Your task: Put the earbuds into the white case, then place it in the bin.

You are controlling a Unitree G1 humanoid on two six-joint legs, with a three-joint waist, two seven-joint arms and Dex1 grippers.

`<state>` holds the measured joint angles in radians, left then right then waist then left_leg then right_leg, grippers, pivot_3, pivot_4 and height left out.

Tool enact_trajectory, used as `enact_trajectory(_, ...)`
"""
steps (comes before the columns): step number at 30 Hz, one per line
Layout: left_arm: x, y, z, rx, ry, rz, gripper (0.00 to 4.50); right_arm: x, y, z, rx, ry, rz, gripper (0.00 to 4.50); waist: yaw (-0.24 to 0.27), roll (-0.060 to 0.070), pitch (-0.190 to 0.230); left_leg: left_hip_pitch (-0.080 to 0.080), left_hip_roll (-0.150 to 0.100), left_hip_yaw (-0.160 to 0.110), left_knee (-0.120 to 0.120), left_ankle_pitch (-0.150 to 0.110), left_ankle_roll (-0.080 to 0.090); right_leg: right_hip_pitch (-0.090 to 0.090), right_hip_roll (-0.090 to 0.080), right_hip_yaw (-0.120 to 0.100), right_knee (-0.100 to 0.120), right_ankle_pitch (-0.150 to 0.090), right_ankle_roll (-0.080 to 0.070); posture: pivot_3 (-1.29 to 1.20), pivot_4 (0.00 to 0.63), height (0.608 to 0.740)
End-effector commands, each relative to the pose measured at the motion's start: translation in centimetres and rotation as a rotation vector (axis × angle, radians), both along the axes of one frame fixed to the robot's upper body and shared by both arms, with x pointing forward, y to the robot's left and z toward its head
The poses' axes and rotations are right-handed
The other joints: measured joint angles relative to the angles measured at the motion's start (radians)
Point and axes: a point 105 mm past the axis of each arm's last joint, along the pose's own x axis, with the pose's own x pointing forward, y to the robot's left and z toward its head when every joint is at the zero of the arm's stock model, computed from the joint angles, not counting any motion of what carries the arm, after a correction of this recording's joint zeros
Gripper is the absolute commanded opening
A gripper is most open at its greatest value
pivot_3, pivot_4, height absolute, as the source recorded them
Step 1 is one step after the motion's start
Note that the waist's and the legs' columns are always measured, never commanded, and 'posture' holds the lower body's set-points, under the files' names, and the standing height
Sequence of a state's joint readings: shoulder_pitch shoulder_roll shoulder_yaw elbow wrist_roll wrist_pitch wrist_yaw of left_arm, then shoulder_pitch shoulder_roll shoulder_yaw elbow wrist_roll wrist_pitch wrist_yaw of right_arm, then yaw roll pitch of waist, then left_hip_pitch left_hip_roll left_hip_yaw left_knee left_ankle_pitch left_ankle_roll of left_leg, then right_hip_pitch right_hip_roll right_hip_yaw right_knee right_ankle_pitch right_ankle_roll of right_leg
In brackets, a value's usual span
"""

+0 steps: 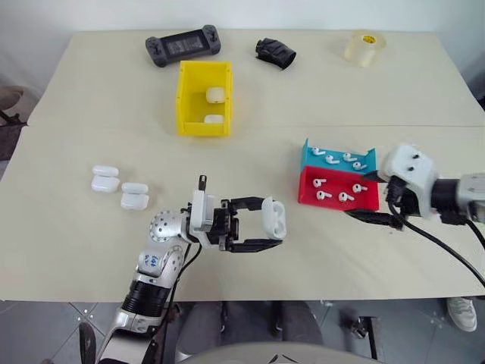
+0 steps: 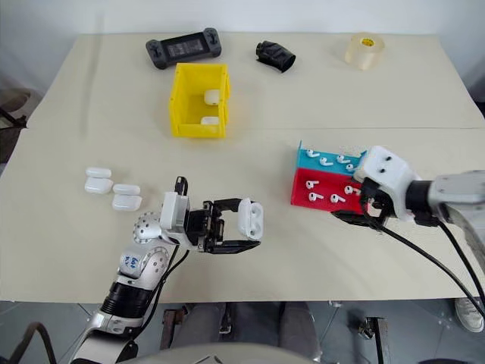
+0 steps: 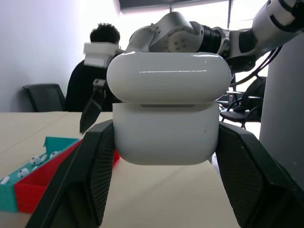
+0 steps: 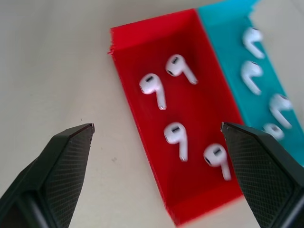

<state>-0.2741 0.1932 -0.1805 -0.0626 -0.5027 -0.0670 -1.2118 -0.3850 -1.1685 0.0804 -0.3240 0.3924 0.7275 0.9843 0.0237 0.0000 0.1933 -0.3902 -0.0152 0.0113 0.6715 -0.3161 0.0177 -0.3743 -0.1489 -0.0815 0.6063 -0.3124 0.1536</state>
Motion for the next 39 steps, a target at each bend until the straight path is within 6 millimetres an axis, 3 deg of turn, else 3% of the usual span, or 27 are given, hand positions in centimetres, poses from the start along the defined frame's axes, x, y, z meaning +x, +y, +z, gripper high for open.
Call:
enact_trajectory(1,-0.8,-0.5,1.2,-0.035,-0.047,-0.007,2.95,0.8,-0.1,-0.5,-0.072,0.007,0.043,4.50,0.003,0.000,0.000,-0.001,0.000,-0.001,0.000,0.000,0.000,0.000,0.000,0.000,0.000,0.000,0.000,0.00,0.150,0.740)
enact_trajectory(14,-1.0,0.0,1.0,-0.009,-0.049,0.003,2.95,3.4,-0.8,-1.8,-0.158,0.031,0.097,4.50,-0.001,0.000,0.000,-0.001,-0.001,0.000,0.003,0.000,0.000,0.000,0.000,0.000,0.002,0.000,0.000,0.00,0.150,0.740)
enact_trajectory(19,-0.9,0.0,1.1,-0.008,-0.051,0.007,2.93,3.4,-0.4,-2.1,-0.147,0.053,0.109,3.27,0.001,0.000,0.000,-0.001,-0.001,0.000,0.004,0.000,0.000,0.000,0.000,-0.001,0.002,0.000,0.000,0.00,0.150,0.740)
enact_trajectory(33,-0.9,0.0,1.1,-0.011,-0.054,0.016,2.93,4.2,-1.0,-1.7,-0.177,0.047,0.108,3.27,0.000,0.000,0.000,-0.001,-0.002,0.000,0.004,0.000,0.000,0.000,0.000,-0.001,0.003,0.000,0.000,0.00,0.150,0.740)
enact_trajectory(36,-0.9,0.1,1.1,-0.011,-0.054,0.020,2.93,4.2,-0.9,-1.8,-0.183,0.055,0.118,2.67,0.000,0.000,0.000,-0.001,-0.002,0.000,0.004,0.000,0.000,0.000,0.000,-0.001,0.003,0.000,0.000,0.00,0.150,0.740)
enact_trajectory(39,-0.9,0.2,1.1,-0.010,-0.053,0.020,2.93,4.1,-0.9,-1.8,-0.184,0.059,0.122,1.68,0.000,0.000,0.000,-0.001,-0.002,0.000,0.004,0.000,0.000,0.000,0.000,-0.001,0.003,0.000,0.000,0.00,0.150,0.740)
